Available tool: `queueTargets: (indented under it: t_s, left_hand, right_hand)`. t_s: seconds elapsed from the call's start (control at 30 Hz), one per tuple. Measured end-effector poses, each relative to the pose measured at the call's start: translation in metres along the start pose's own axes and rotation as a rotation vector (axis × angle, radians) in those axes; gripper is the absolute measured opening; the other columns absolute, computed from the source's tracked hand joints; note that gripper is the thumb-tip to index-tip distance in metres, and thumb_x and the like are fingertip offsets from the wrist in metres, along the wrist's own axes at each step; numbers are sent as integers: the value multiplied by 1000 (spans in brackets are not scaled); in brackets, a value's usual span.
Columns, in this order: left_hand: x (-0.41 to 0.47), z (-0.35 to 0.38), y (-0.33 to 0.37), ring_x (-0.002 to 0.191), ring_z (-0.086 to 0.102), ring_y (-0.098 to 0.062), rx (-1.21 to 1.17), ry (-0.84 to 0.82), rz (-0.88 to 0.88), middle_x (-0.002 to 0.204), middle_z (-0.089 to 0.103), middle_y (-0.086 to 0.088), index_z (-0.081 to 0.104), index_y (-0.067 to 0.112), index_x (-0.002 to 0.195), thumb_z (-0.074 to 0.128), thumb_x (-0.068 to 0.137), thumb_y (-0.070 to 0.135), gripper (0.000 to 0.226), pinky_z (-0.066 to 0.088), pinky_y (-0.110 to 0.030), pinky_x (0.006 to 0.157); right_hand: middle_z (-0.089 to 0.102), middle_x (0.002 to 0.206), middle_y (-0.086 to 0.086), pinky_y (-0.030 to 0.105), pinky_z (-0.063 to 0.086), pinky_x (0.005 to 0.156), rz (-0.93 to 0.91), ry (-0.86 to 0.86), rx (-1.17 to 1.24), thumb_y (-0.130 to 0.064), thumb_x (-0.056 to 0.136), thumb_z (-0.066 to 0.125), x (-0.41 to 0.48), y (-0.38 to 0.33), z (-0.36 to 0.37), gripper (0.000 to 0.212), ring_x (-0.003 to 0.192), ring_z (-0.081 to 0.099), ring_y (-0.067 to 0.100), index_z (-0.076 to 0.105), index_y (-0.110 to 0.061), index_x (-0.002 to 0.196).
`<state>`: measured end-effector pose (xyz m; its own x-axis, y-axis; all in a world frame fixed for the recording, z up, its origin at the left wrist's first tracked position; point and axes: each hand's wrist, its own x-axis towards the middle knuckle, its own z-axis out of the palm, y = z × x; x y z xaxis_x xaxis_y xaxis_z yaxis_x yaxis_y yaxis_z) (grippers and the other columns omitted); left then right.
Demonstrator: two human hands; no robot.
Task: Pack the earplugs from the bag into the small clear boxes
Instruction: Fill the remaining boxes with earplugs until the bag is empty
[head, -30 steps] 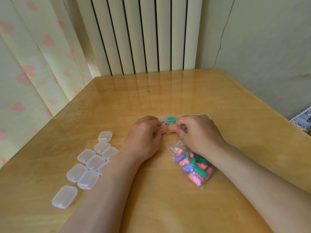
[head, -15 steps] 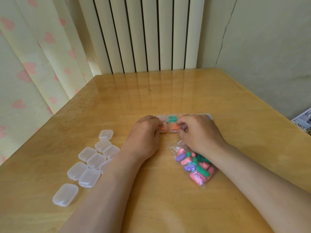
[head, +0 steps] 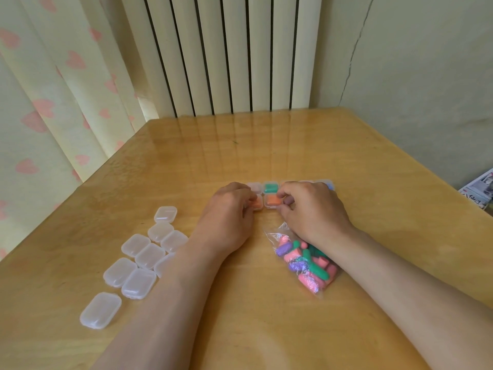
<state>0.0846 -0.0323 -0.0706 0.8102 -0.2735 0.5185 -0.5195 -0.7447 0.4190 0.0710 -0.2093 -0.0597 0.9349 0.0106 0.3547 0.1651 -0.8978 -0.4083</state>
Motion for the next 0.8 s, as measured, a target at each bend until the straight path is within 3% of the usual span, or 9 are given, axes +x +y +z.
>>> queueTargets:
  t_s: [0.17, 0.3, 0.8]
  left_hand:
    - [0, 0, 1, 99, 65, -26, -6, 4, -2, 108, 70, -7, 75, 8, 95, 66, 80, -3, 20, 48, -27, 82]
    - [-1, 0, 2, 99, 65, -25, -3, 4, -8, 108, 70, -6, 75, 9, 94, 67, 80, -3, 20, 44, -23, 81]
    - [1, 1, 0, 100, 65, -25, -17, -15, -6, 105, 71, -5, 74, 11, 92, 67, 81, -2, 18, 50, -31, 85]
  right_hand:
    - [71, 97, -4, 38, 56, 73, 6, 5, -19, -27, 92, 65, 0, 0, 0, 21, 100, 63, 21, 67, -29, 113]
    - [70, 93, -6, 37, 54, 72, 7, 3, -14, -27, 91, 66, -1, 0, 0, 11, 100, 60, 19, 67, -27, 102]
    - [70, 95, -5, 37, 56, 69, -3, 16, 2, -26, 90, 66, 1, 1, 1, 6, 94, 64, 20, 68, -29, 95]
